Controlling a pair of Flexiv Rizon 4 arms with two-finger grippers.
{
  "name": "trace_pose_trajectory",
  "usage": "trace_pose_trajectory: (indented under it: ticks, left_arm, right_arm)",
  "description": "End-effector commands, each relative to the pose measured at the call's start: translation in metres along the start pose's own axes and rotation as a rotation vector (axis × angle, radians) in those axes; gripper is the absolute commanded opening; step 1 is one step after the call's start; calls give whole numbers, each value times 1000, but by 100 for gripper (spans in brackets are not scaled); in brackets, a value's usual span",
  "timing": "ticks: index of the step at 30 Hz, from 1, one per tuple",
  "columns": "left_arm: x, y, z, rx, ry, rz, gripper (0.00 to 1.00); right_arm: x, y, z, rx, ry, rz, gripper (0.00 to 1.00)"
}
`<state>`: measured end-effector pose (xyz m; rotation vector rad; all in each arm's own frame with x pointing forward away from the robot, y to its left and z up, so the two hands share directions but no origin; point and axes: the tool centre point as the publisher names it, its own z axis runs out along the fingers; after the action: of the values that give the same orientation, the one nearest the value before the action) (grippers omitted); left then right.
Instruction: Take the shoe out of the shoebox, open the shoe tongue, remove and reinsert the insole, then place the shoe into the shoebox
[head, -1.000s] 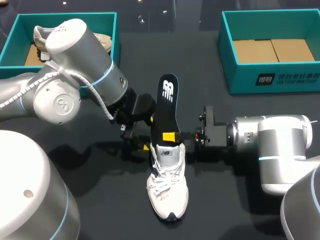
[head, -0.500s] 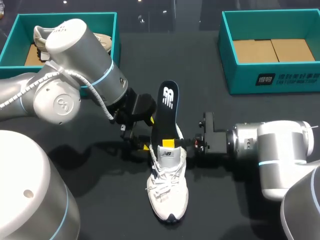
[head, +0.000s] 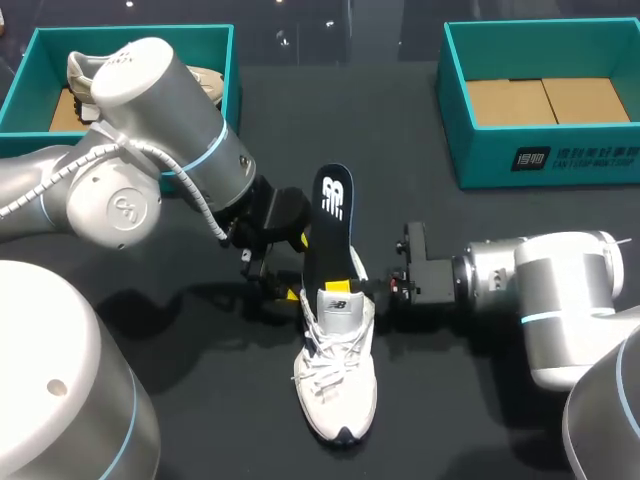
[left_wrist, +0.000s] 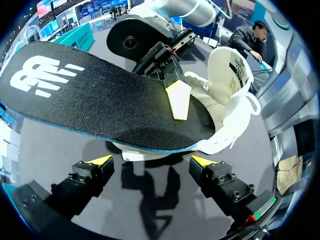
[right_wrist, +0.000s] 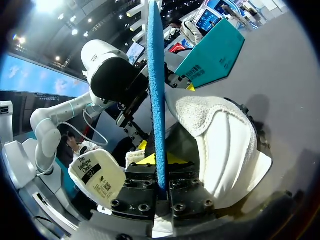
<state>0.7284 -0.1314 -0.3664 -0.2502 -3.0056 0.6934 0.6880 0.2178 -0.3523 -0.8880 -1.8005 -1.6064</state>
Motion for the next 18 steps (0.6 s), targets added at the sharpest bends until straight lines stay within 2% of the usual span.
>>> trace_pose_trajectory:
  ticks: [1,6,9,11,18]
  left_arm:
    - [0,0,2,0,0,1,100]
    - [0,0,2,0,0,1,100]
    - [0,0,2,0,0,1,100]
    - [0,0,2,0,0,1,100]
    - [0,0,2,0,0,1,100]
  right_arm:
    - [0,-10,-2,-16,-3,-4,0]
    - [10,-3,-3,-19,-4,-50,2]
    - [16,2,-2,-8,-2,-72,22]
    - [18,4,-2,-1,-5,-81,27]
    - [21,14,-4,22,-12,-106,31]
